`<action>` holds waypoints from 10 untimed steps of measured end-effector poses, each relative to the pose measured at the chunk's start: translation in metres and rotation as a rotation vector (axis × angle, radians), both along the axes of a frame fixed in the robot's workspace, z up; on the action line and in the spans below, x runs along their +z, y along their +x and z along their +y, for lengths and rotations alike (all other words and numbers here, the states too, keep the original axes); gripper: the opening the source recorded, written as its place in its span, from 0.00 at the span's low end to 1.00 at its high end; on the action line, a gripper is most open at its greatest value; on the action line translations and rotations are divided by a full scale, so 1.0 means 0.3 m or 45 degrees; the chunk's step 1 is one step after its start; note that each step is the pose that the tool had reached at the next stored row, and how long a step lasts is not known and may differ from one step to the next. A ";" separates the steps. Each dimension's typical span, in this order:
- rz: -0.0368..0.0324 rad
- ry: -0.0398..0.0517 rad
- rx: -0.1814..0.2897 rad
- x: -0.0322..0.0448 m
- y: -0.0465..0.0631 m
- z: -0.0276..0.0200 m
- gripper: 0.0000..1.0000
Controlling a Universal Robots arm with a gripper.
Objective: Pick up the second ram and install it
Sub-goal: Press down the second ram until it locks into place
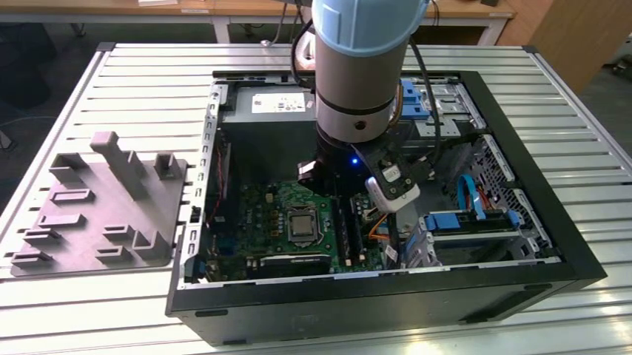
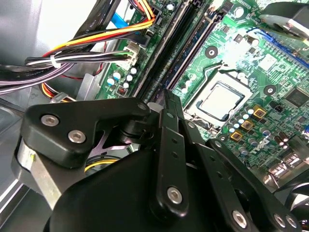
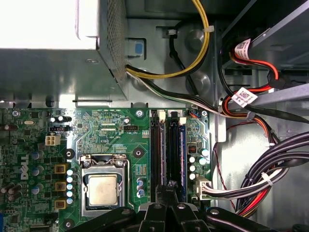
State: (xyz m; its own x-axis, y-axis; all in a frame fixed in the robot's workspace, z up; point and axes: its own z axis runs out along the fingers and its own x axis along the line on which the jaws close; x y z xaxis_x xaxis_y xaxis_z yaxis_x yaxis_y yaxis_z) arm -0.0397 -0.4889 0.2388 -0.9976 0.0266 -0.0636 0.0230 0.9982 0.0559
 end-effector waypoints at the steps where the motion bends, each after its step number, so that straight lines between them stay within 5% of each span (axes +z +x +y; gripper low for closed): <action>1: 0.0000 0.000 0.000 0.000 0.000 0.000 0.10; 10: 0.0000 0.000 0.000 -0.001 0.000 0.036 0.10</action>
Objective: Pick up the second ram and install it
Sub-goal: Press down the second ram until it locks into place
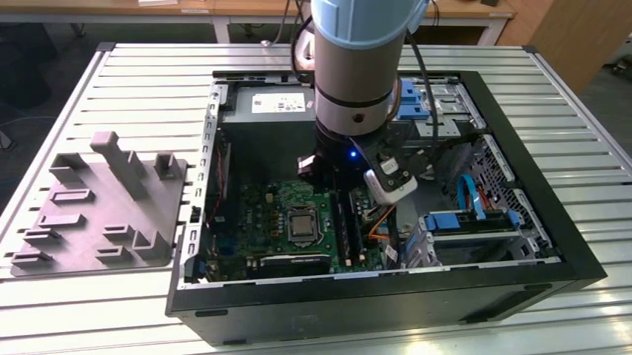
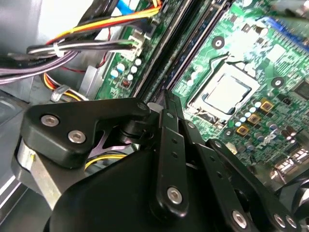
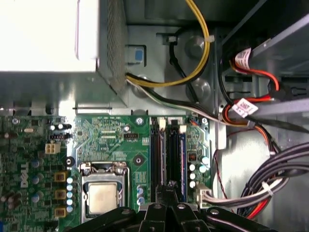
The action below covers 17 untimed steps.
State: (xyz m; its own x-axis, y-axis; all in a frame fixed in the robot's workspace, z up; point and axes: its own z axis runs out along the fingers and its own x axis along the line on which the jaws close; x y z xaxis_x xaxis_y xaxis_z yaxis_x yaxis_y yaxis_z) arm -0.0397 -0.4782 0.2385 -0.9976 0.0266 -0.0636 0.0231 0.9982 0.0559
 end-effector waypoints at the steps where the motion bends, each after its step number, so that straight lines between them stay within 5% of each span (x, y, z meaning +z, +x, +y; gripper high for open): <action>1: 0.0000 0.000 0.000 0.000 0.000 0.006 0.10; 10: 0.0000 0.000 0.000 -0.002 0.000 0.070 0.10; 17: 0.0000 0.000 0.000 -0.003 0.000 0.077 0.10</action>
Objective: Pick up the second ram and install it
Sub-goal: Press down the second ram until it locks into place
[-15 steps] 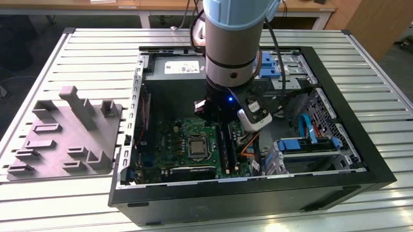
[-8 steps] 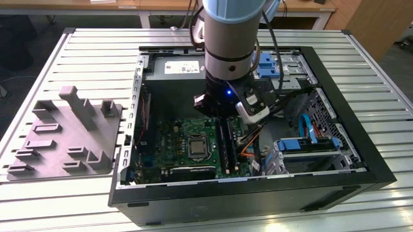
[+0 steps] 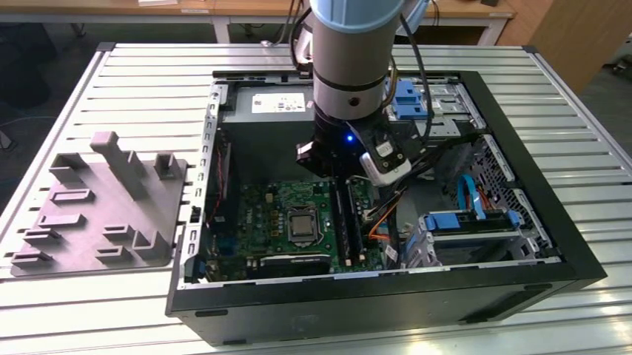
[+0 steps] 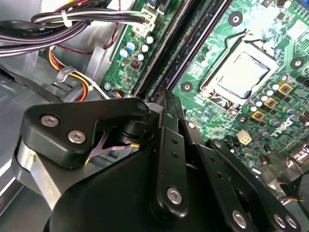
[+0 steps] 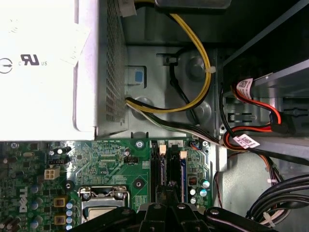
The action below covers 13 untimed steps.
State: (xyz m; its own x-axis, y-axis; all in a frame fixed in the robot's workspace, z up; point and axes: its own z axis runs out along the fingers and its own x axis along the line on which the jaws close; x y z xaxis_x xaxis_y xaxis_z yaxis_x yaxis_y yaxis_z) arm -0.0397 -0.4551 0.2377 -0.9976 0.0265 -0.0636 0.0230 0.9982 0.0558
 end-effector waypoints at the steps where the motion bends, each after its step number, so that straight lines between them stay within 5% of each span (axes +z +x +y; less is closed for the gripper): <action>1: 0.0000 0.000 0.000 0.000 0.000 0.000 0.10; 13: -0.0002 0.003 0.000 -0.016 0.000 0.033 0.10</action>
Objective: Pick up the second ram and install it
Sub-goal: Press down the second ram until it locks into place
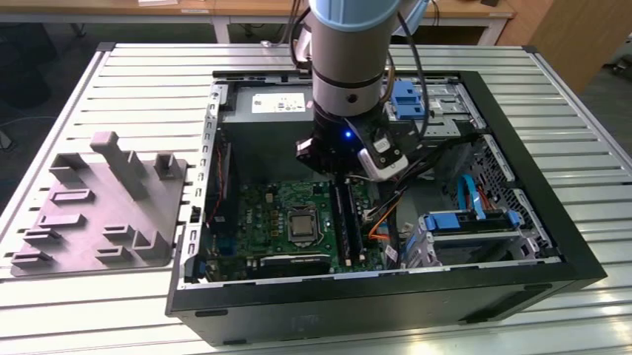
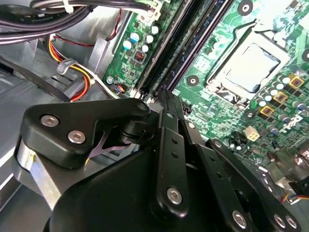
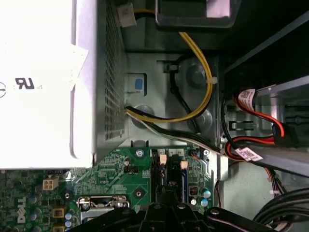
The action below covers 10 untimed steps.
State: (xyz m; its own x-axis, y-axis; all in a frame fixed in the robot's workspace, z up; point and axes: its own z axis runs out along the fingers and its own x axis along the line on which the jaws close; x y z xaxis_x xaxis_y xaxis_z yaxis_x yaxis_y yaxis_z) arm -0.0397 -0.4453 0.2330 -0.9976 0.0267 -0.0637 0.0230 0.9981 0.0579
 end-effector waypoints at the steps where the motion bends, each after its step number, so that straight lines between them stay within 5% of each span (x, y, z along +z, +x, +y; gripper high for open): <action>1: 0.0000 0.000 0.000 -0.005 0.000 0.002 0.10; 10: 0.0002 0.000 0.000 -0.035 0.000 0.010 0.10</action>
State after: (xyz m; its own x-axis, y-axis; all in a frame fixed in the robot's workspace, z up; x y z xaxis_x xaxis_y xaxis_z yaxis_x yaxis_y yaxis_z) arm -0.0397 -0.4422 0.2227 -0.9976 0.0266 -0.0635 0.0229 0.9981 0.0578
